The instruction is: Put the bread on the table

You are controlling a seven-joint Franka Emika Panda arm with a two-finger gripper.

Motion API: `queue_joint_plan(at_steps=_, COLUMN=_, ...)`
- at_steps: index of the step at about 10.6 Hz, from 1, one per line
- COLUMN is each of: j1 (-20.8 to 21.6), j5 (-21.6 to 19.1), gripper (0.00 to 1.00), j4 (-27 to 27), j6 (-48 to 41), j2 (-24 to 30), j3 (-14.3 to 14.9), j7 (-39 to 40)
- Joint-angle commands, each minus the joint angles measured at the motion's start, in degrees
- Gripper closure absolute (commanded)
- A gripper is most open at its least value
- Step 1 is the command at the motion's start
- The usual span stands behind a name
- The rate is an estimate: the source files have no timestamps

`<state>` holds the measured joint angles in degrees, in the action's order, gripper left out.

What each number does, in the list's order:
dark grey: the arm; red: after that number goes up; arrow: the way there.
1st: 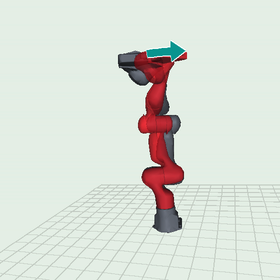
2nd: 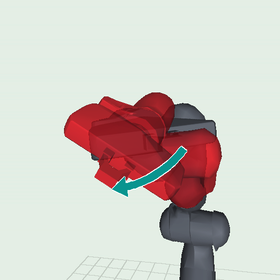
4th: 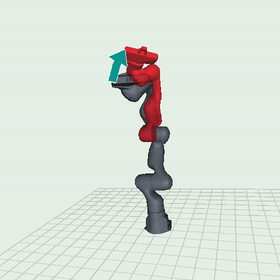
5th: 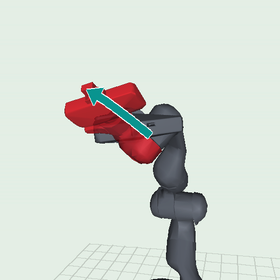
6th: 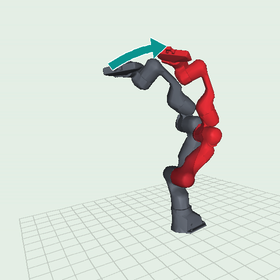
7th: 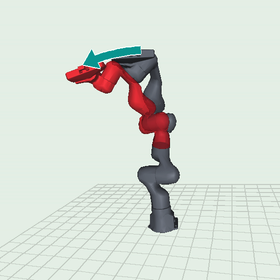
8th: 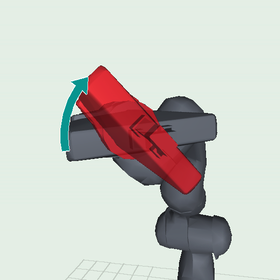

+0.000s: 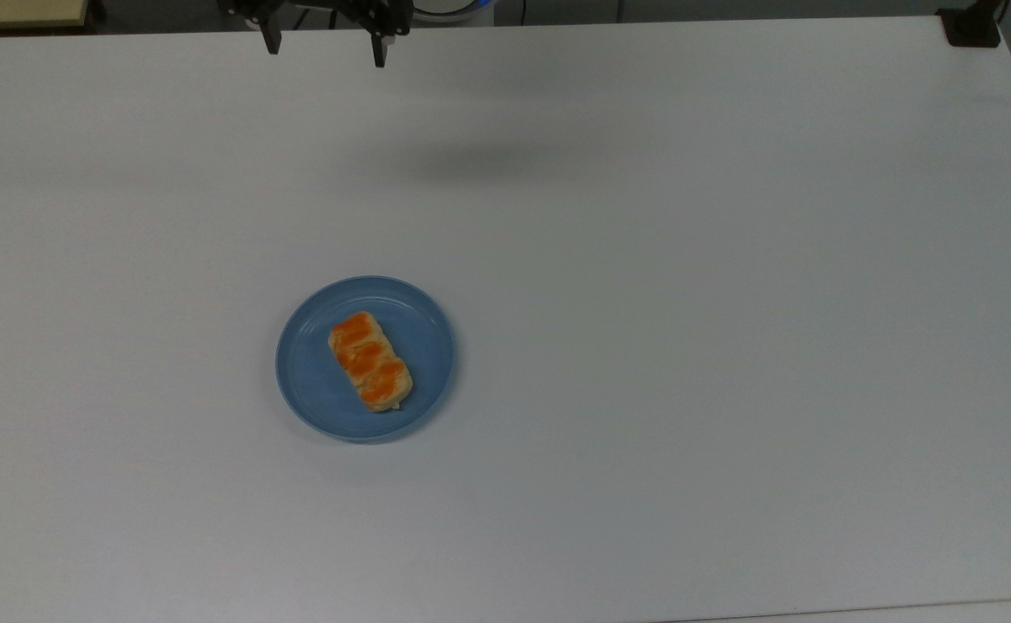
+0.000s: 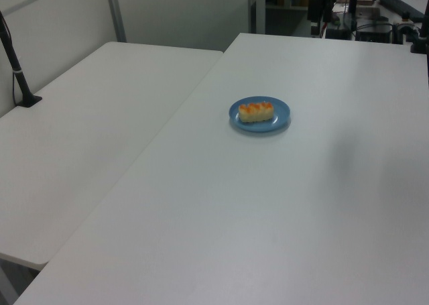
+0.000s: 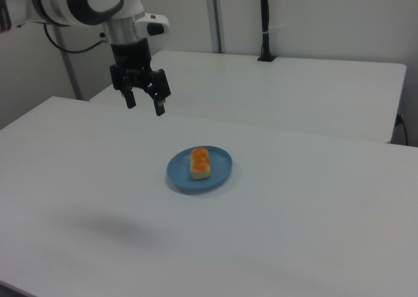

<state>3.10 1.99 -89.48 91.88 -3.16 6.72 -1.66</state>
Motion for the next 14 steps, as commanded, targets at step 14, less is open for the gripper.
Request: queue_joint_plan(at_steps=14, j1=1.2, j5=-0.3, gripper=0.0, j4=1.9, j6=35.4, j2=-26.6, j3=-0.1, j7=16.4)
